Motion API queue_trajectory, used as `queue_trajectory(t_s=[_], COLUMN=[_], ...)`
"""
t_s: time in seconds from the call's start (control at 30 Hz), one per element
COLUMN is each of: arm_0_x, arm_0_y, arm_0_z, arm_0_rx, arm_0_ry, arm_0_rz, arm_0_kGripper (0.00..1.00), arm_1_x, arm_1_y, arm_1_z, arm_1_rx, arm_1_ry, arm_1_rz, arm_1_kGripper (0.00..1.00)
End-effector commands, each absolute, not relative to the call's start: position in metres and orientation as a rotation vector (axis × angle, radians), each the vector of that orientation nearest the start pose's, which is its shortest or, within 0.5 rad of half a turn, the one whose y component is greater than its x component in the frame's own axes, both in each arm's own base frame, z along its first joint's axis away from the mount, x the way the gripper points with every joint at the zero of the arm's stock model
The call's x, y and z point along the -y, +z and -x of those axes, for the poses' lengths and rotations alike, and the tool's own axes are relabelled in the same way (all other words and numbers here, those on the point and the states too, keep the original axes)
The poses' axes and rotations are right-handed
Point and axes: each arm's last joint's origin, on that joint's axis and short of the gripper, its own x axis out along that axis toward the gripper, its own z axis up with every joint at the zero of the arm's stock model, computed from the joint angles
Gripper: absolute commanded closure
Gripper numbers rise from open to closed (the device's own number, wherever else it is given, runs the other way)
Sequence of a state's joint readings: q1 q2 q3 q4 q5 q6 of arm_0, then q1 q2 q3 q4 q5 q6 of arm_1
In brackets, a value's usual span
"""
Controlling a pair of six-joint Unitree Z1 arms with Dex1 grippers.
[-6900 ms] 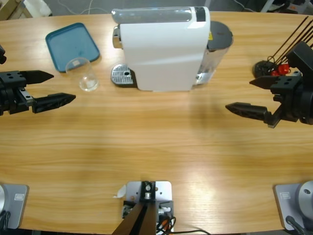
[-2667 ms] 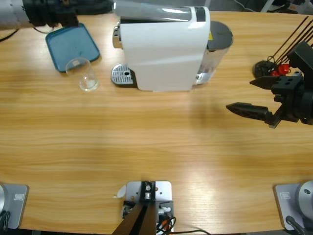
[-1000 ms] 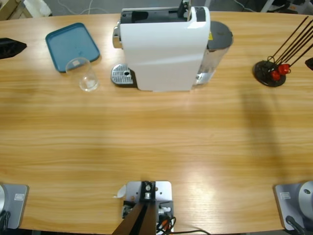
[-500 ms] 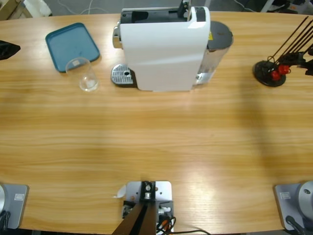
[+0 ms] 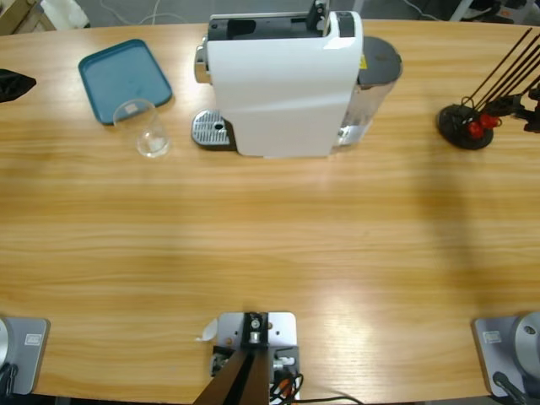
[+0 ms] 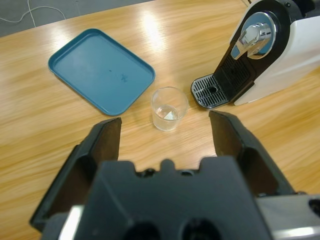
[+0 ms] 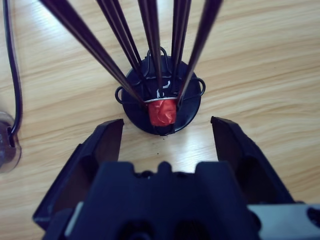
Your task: Pour coffee
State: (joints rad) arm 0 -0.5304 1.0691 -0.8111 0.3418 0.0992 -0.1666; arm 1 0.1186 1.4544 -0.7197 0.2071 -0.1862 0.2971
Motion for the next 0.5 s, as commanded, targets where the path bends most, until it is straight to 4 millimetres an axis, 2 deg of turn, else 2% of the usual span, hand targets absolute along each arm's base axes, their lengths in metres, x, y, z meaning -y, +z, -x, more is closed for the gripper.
queue_trajectory(t_s=[0.03, 0.4, 0.5], arm_0_x=[0.0761, 0.0762, 0.0761], arm_0_y=[0.335, 0.3349, 0.3349], arm_0_z=[-0.1413, -0.1426, -0.1426], arm_0_rx=[-0.652, -0.653, -0.653], arm_0_ry=[-0.369, -0.367, -0.367], arm_0_rz=[-0.049, -0.055, -0.056], arm_0_kGripper=[0.248, 0.248, 0.252], arm_1_x=[-0.0229, -0.0234, -0.0235], arm_1_y=[0.2276, 0.2255, 0.2256], arm_1_z=[-0.2397, -0.2427, -0.2434], arm_1_rx=[-0.986, -0.992, -0.992], arm_1_ry=[-0.194, -0.193, -0.193], arm_1_rz=[-0.139, -0.139, -0.139], arm_1_kGripper=[0.243, 0.246, 0.289])
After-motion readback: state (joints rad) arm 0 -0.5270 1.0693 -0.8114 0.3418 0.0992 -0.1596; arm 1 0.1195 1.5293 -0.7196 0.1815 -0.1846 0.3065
